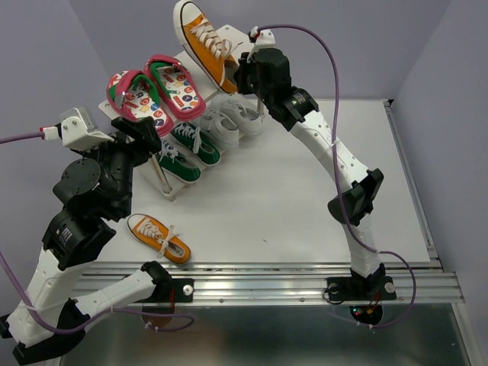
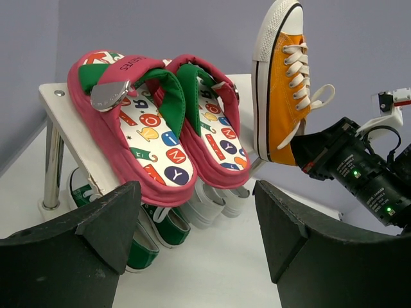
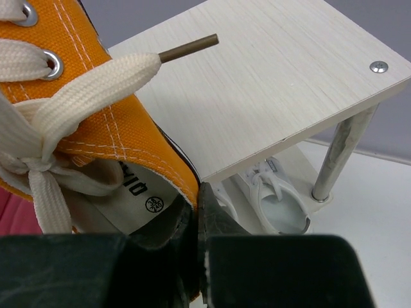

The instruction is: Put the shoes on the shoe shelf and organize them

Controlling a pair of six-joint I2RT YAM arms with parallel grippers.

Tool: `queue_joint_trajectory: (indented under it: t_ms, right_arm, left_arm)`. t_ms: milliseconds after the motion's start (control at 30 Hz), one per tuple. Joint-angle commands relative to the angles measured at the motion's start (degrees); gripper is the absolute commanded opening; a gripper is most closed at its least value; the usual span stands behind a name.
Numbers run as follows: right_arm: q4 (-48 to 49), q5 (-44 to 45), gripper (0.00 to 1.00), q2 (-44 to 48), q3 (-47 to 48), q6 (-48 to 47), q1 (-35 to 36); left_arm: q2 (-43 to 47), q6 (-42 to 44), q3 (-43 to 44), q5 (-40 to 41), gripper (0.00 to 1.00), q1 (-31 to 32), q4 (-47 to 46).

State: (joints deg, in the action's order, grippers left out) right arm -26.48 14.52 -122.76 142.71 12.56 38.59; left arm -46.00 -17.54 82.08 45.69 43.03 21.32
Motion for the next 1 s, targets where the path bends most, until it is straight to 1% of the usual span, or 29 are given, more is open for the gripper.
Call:
queue_joint_trajectory:
  t_ms: [0, 67, 100, 133, 267, 567, 633, 667, 700, 800, 867, 900, 933, 967]
  right_arm:
    - [11.1, 1.1, 0.17, 0.1, 3.4, 2.4, -0.4]
    - [11.4, 0.9, 0.29, 0.2, 3.2, 2.4, -0.4]
    - [11.7, 0.9, 0.44, 0.2, 3.0, 2.4, -0.4]
    - [11.8, 0.8, 0.49, 0.2, 3.0, 2.4, -0.4]
    - [12.2, 0.6, 0.52, 0.8, 2.8, 2.6, -0.4]
    - [12.2, -0.8, 0.52, 1.9, 0.6, 2.2, -0.4]
    - [12.3, -1.3, 0.46, 2.2, 0.1, 2.2, -0.4]
    - [12.3, -1.6, 0.40, 2.4, -0.4, 2.2, -0.4]
    - [12.3, -1.9, 0.38, 2.6, -0.8, 2.4, -0.4]
    - [12.7, -3.1, 0.25, 3.6, -2.4, 2.6, -0.4]
    - [13.0, -3.7, 0.25, 4.1, -3.3, 2.7, -0.4]
    - [13.2, -3.9, 0.28, 4.8, -4.4, 2.9, -0.4]
    - [13.6, -4.2, 0.34, 5.2, -4.9, 2.9, -0.4]
    - [14.1, -4.7, 0.45, 5.6, -5.4, 2.9, -0.4]
  left_arm:
    - [1.0, -0.7, -0.2, 1.4, 0.82, 0.0, -0.2]
    - [1.1, -1.1, -0.2, 1.4, 0.82, 0.0, -0.1]
    - [1.0, -1.0, -0.2, 1.5, 0.82, 0.0, 0.0]
    - [0.9, -1.1, -0.3, 1.5, 0.82, 0.0, 0.1]
    - [0.5, -1.2, -0.1, 1.3, 0.82, 0.0, 0.0]
    - [-0.2, -2.0, 0.0, 0.6, 0.82, 0.0, 0.0]
    - [-0.2, -2.0, 0.1, 0.5, 0.82, 0.0, -0.1]
    - [-0.4, -2.0, 0.0, 0.3, 0.82, 0.0, -0.1]
    - [-0.4, -2.1, 0.1, 0.3, 0.82, 0.0, -0.1]
    - [-0.6, -2.1, 0.2, 0.2, 0.82, 0.0, -0.2]
    - [-0.6, -2.2, 0.2, 0.1, 0.82, 0.0, -0.2]
    - [-0.6, -2.2, 0.1, 0.2, 0.82, 0.0, -0.2]
    - [-0.7, -2.2, 0.1, 0.2, 0.82, 0.0, -0.2]
    - [-0.6, -2.2, 0.0, 0.2, 0.82, 0.0, -0.2]
